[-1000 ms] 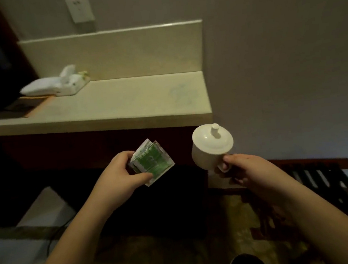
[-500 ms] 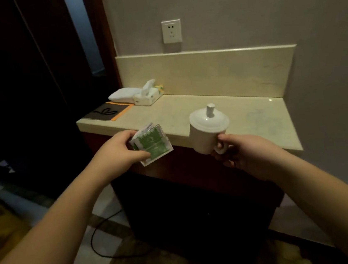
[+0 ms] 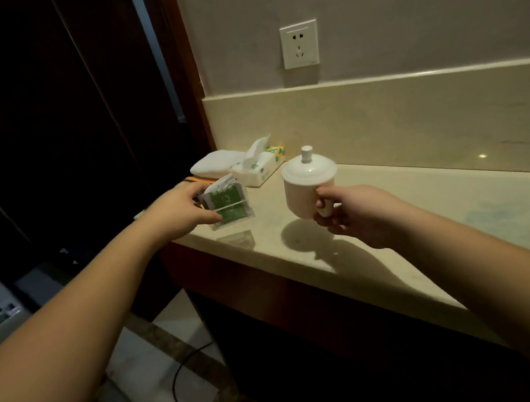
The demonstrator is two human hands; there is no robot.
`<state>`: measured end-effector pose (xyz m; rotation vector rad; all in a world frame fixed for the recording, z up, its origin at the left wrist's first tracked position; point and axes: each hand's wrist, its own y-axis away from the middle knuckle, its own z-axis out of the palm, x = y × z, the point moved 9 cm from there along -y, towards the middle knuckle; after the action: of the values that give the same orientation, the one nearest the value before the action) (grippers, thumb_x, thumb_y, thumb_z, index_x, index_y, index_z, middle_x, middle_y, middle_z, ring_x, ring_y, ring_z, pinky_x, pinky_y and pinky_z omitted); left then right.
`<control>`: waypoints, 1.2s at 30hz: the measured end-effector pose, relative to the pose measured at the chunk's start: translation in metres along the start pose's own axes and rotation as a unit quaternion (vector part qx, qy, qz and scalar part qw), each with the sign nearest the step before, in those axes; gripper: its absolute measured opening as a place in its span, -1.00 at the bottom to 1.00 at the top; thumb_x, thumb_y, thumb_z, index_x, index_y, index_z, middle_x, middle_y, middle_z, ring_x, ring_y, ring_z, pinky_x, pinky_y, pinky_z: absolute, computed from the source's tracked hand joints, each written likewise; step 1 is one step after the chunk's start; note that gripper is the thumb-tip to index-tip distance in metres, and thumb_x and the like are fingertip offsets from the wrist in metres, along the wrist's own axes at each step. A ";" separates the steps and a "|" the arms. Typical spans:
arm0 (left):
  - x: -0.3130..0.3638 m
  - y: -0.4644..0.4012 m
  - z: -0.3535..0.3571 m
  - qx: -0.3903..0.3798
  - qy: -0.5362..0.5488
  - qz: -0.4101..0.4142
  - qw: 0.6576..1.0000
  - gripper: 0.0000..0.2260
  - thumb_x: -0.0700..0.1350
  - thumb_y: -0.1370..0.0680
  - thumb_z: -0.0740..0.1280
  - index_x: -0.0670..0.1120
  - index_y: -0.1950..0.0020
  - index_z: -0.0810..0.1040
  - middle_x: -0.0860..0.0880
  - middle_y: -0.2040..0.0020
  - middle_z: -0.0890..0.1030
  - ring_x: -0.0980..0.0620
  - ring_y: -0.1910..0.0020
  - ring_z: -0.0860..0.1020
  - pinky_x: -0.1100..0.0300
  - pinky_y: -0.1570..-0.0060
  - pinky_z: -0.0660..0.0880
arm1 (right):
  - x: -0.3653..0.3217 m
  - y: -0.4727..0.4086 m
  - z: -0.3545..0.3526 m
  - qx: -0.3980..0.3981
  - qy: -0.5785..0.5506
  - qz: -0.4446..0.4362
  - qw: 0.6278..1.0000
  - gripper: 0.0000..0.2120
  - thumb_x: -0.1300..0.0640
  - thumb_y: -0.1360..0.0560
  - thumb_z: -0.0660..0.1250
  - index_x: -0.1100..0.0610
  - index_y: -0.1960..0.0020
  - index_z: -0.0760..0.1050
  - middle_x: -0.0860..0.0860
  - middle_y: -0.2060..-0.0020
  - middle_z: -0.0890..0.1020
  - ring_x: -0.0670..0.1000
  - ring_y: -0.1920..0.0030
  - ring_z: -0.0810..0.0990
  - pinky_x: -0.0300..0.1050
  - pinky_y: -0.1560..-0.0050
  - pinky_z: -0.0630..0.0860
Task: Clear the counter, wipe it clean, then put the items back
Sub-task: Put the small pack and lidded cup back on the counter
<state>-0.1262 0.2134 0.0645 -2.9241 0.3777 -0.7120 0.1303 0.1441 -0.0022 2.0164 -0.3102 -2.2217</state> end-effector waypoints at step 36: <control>-0.066 -0.212 0.060 -0.180 -0.042 0.164 0.969 -0.52 -0.03 -0.50 0.43 0.05 -0.41 0.43 0.06 -0.24 0.55 0.12 0.00 0.49 0.28 0.14 0.41 | -0.008 -0.210 0.025 0.231 -0.025 0.005 0.973 -0.81 0.12 -0.51 0.24 0.15 0.25 0.46 0.14 0.32 0.46 0.07 0.33 0.44 -0.15 0.37 0.25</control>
<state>-0.1097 0.4380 0.0166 -3.0806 1.0530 -0.5145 0.1156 0.3514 -0.0418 2.1529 -0.9175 -2.3646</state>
